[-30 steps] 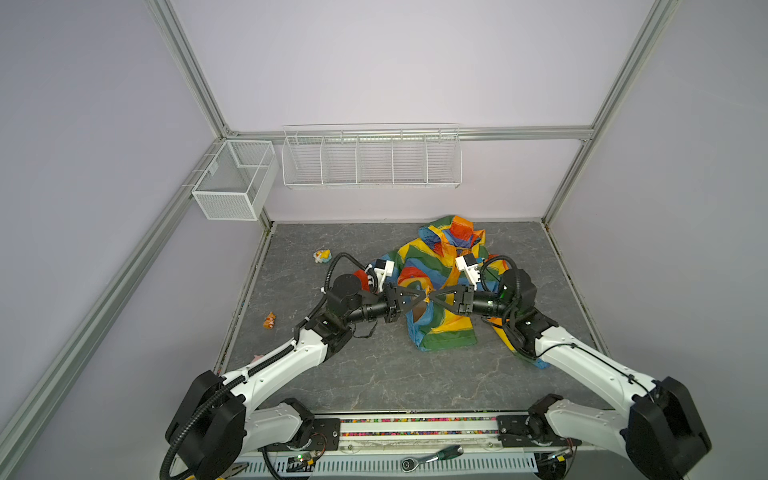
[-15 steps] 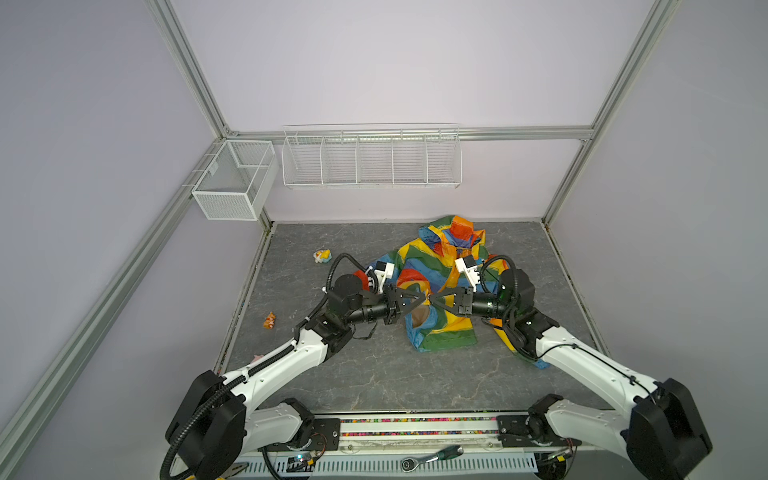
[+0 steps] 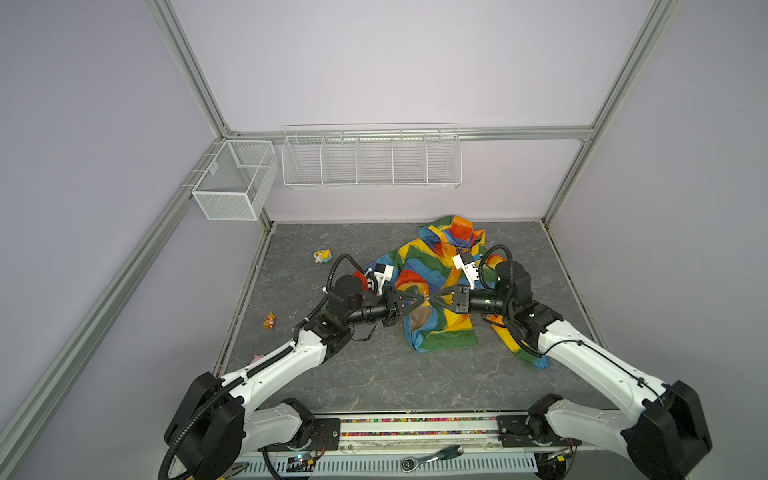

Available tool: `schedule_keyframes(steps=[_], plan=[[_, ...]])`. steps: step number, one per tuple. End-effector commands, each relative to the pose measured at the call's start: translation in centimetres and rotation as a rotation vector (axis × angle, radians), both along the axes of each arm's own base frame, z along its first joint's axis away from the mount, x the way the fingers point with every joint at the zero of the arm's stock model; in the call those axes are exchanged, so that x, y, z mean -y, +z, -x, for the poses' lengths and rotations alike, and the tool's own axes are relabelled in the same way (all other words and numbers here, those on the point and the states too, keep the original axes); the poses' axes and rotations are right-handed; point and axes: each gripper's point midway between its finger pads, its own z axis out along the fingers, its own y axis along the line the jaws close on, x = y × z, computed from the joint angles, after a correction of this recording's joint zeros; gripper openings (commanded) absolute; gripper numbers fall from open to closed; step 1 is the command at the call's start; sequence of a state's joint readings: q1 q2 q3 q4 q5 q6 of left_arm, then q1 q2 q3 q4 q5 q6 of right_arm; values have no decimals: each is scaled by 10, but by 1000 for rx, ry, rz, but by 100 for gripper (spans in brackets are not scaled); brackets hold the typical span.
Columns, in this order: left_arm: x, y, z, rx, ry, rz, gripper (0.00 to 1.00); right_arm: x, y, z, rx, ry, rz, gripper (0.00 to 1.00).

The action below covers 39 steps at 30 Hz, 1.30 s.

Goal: Zip up the jacket

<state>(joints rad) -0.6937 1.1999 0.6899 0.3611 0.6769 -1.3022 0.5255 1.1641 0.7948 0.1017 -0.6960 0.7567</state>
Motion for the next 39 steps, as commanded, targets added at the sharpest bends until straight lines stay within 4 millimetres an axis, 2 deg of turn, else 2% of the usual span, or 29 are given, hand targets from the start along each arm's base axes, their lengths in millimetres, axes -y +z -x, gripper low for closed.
schedule_keyframes(steps=[1, 12, 21, 27, 30, 39], plan=[[-1, 26, 15, 55, -58, 61, 0, 6, -16, -18, 17, -84, 87, 6], [1, 36, 12, 77, -58, 80, 0, -3, -25, -13, 33, -69, 135, 7], [-6, 30, 13, 49, -21, 57, 0, 7, -23, -13, 87, -131, 191, 7], [-13, 4, 12, 73, 4, -68, 0, 6, -20, 1, 219, -156, 285, 7], [-22, -18, 10, 77, 46, -164, 0, 11, -29, 6, 257, -175, 353, 6], [-32, -43, 15, 70, 66, -193, 0, 0, -63, 21, 294, -152, 477, 7]])
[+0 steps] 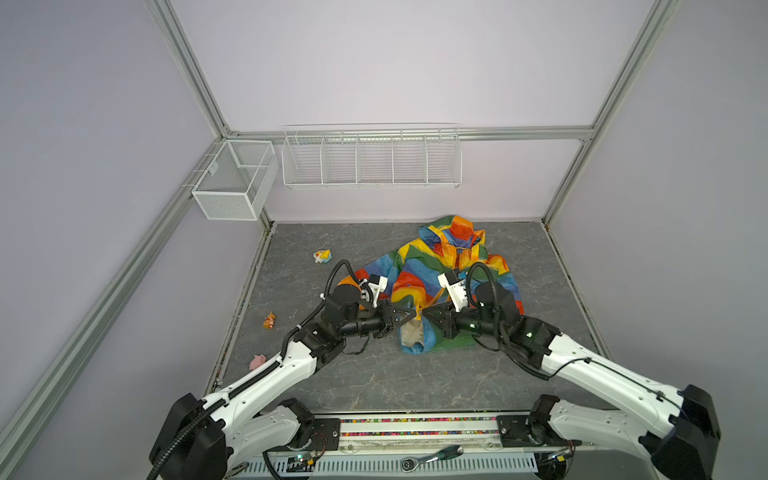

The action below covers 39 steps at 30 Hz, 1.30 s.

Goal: Zip up the jacket

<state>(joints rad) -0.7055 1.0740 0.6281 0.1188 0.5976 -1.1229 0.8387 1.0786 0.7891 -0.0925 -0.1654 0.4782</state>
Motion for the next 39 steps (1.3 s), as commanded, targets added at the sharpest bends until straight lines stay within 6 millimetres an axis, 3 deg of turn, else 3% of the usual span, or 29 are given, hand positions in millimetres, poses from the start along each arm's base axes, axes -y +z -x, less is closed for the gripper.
schedule_keyframes(steps=[1, 6, 13, 25, 31, 39], plan=[[-11, -12, -1, 25, 35, -46, 0, 16, -37, -11, 13, -98, 155, 7], [-23, -39, 4, 6, 55, -135, 0, 2, -54, -10, 5, -91, 185, 6], [-40, -62, 9, -42, 130, -163, 0, -26, -83, -1, -48, -36, 215, 7], [-74, -117, 23, -156, 247, -256, 0, -48, -124, 7, -135, 3, 245, 7], [-83, -136, 24, -175, 278, -308, 0, -49, -136, 6, -155, -9, 266, 6], [-74, -146, 33, -211, 195, -320, 0, -42, -150, -2, -166, -78, 310, 6]])
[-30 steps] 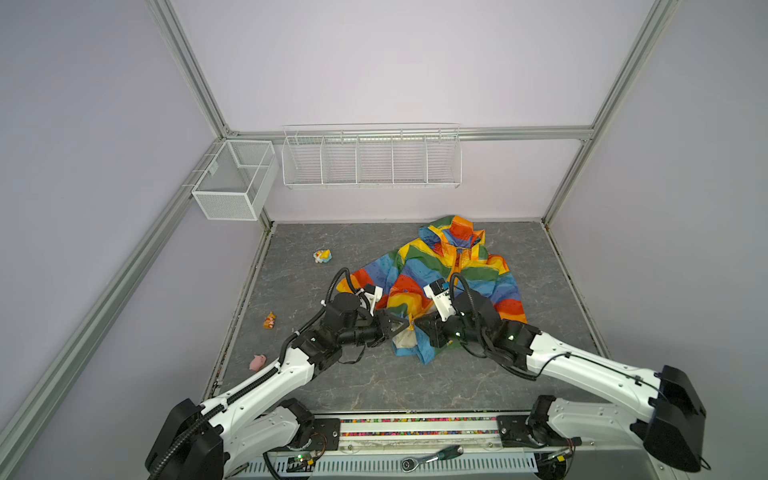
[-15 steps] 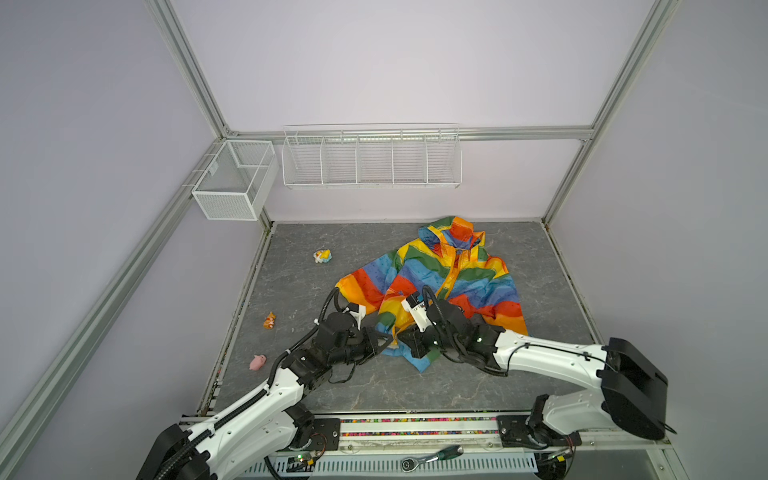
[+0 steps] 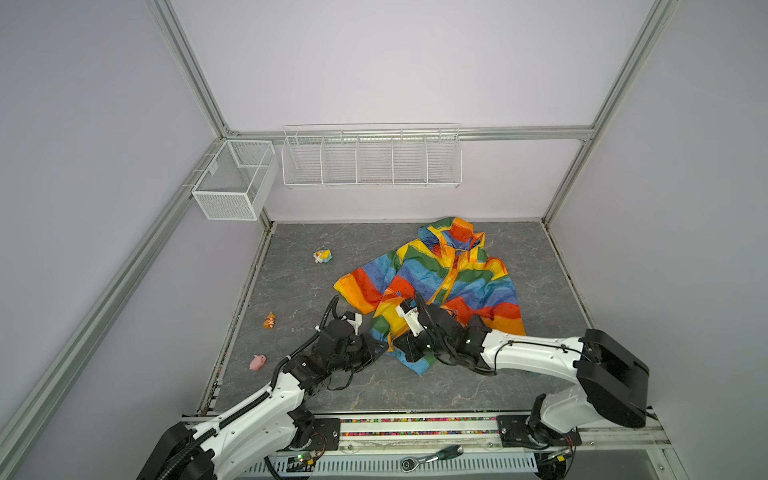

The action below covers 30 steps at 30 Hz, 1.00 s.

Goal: Zip up the jacket

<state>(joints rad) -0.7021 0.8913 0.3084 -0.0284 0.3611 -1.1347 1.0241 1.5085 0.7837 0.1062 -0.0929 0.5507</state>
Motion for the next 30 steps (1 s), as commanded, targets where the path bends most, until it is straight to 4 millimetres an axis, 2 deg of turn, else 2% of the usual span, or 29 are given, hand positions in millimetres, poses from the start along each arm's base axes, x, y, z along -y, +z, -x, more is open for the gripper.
schedule_keyframes(steps=[1, 9, 16, 17, 21, 23, 27, 30], plan=[[-5, -22, 13, -71, -35, -49, 0, 29, -28, -26, 21, -161, 137, 7], [4, -19, 23, -115, -109, -19, 0, 39, -30, -42, 59, -258, 183, 6], [4, -17, 18, -113, -79, -19, 0, 25, -26, -31, 46, -179, 145, 6], [4, -16, 16, -113, -69, -13, 6, 23, -26, -28, 42, -163, 142, 6], [1, -15, 9, -117, -8, -10, 42, 20, -30, -19, 31, -138, 147, 6], [-2, -16, 8, -126, 31, 0, 52, 20, -32, -18, 21, -139, 146, 6], [-10, -18, 7, -148, 111, 44, 59, 18, -35, -16, 0, -144, 134, 6], [-16, -11, 6, -151, 176, 97, 63, 14, -34, -14, -25, -146, 111, 6]])
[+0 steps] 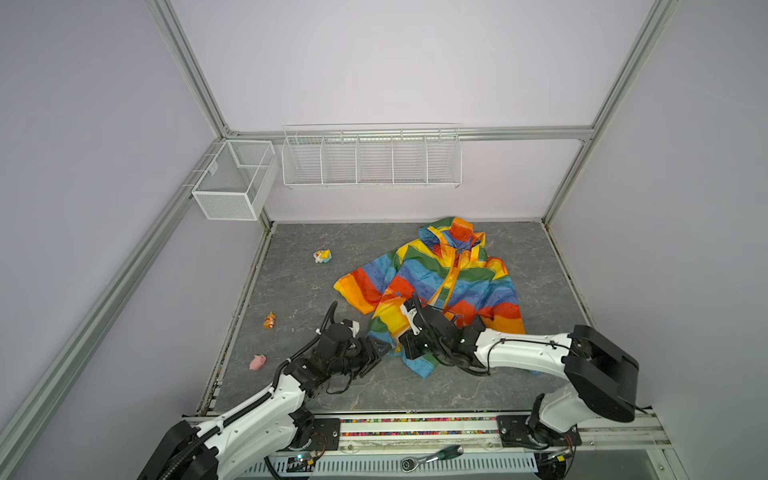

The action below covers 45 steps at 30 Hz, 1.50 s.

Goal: Zip up the jacket
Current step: 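Hold the zipper ends near the hem with both grippers close to the robot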

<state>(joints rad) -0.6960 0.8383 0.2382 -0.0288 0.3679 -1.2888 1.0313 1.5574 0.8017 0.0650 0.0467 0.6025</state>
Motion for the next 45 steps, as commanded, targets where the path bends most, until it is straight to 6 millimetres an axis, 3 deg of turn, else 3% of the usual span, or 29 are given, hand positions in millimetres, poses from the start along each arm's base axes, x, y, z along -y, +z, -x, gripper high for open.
schedule_keyframes(steps=[1, 2, 3, 6, 17, 32, 42, 45], plan=[[-7, 9, -6, -13, 115, 61, 64, 1, -13, 4, -40, -17, 7, 6], [-8, 17, -6, 2, 135, 83, 66, -1, -13, 5, -48, -15, -4, 6], [-14, 3, 0, -22, 152, 66, 68, -3, -12, 6, -54, -14, -14, 6], [-15, 5, 3, -15, 195, 90, 70, -9, -10, 9, -70, -5, -47, 6], [3, -4, 8, -9, 226, 100, 70, -18, 9, 19, -90, 7, -137, 6], [17, -13, -8, 21, 280, 85, 61, -15, 6, 23, -106, 0, -151, 6], [8, -15, -13, 39, 334, 66, 39, -15, 4, 24, -119, 4, -153, 6], [7, -16, -13, 40, 338, 60, 38, -16, 4, 24, -122, 3, -156, 6]])
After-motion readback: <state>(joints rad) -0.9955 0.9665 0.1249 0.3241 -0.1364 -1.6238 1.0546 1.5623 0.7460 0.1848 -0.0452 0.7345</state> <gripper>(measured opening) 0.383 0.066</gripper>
